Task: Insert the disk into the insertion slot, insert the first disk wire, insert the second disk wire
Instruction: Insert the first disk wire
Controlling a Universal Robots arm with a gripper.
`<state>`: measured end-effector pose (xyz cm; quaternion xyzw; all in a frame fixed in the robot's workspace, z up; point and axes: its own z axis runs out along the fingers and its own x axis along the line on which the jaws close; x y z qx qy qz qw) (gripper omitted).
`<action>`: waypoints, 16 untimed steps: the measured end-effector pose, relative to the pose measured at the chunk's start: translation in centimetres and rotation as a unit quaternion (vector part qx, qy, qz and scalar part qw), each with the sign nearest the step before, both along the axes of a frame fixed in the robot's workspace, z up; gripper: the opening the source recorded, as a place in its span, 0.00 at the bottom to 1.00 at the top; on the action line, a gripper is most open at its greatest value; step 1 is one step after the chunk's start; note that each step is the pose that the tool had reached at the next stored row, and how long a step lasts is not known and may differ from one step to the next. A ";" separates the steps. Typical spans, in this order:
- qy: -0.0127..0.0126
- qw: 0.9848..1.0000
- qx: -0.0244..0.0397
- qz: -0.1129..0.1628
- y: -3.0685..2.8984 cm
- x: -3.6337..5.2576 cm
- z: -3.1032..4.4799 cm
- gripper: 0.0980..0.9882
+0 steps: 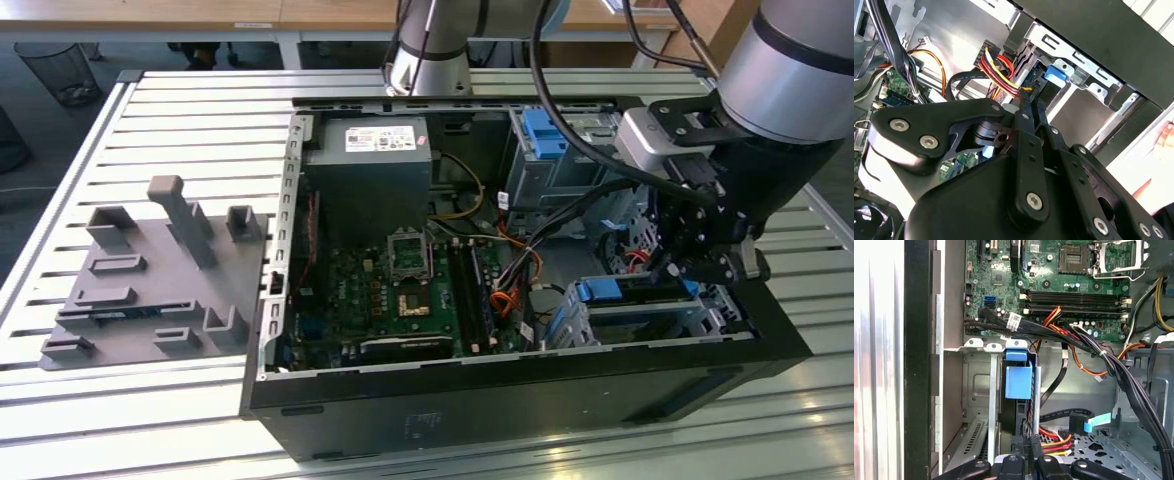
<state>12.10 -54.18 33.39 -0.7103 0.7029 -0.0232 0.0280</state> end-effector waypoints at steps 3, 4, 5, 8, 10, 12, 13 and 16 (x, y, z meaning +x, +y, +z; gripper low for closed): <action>0.000 1.000 0.000 0.000 0.00 0.00 -0.01 0.08; 0.000 1.000 0.000 0.000 -0.01 0.00 -0.03 0.08; 0.000 1.000 0.000 -0.001 -0.02 0.00 -0.05 0.08; 0.000 1.000 0.000 -0.001 -0.02 0.00 -0.15 0.08; 0.000 1.000 0.000 -0.002 -0.02 0.00 -0.21 0.08; 0.000 1.000 0.000 -0.002 -0.02 0.00 -0.28 0.08; 0.000 1.000 0.000 -0.002 -0.02 0.00 -0.31 0.08; 0.000 1.000 0.000 -0.002 -0.02 0.00 -0.44 0.08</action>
